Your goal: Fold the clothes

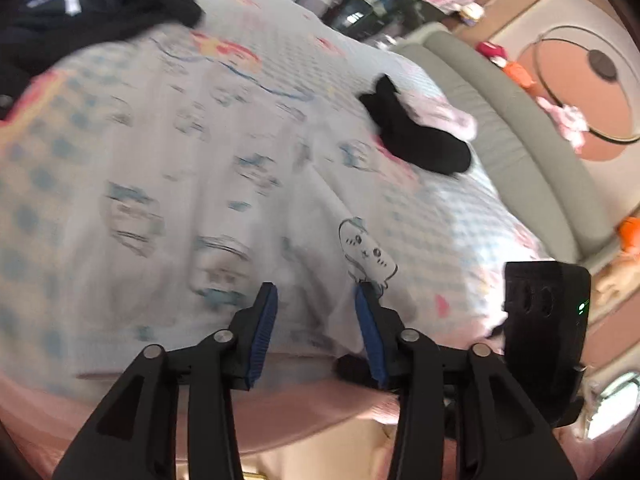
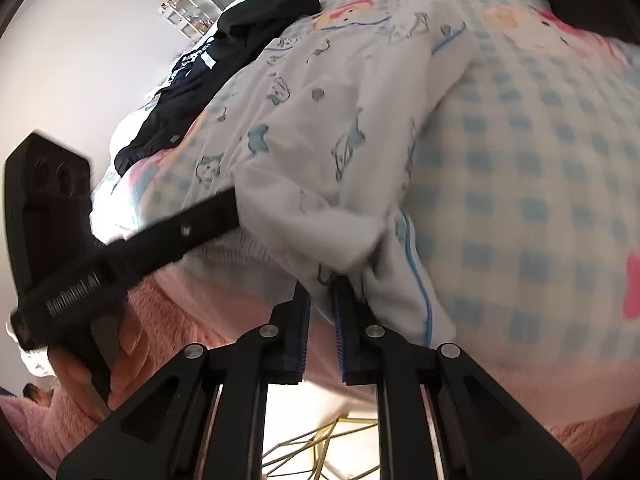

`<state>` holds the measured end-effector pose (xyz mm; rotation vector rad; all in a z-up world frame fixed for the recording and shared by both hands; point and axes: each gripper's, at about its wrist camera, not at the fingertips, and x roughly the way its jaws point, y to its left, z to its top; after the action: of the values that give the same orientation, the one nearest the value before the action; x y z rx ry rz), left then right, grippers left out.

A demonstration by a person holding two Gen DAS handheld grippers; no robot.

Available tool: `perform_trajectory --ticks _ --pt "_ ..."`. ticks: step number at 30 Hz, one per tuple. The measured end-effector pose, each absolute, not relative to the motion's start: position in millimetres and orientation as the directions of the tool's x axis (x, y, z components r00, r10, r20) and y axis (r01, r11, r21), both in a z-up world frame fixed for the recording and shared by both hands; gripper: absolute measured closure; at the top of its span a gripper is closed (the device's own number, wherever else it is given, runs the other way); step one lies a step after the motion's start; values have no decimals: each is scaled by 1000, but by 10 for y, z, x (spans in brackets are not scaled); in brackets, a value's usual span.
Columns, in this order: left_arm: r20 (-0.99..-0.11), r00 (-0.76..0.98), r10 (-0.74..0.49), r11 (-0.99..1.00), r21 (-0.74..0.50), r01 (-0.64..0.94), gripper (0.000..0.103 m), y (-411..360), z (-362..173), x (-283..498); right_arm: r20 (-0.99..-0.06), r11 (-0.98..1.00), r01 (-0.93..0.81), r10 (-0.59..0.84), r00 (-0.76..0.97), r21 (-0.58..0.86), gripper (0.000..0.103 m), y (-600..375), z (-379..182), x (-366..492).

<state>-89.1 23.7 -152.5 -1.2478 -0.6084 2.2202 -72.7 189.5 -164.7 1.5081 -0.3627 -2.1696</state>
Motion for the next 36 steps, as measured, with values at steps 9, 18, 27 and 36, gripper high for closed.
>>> perform_trajectory --ticks 9,18,27,36 --pt "-725 -425 542 -838 -506 -205 67 455 -1643 -904 -801 -892 114 -444 -402 438 79 2326 -1289 -579" --pt "-666 -442 601 -795 -558 -240 62 290 -1521 -814 -791 -850 95 -518 -326 518 56 2229 -1575 -920" --pt "-726 -406 556 -829 -521 -204 60 350 -1684 -874 -853 -931 130 -365 -372 342 85 2049 -1535 -781" --pt "-772 -371 515 -857 -481 -188 60 463 -1787 -949 -873 -982 83 -188 -449 169 97 2296 -1395 -733"
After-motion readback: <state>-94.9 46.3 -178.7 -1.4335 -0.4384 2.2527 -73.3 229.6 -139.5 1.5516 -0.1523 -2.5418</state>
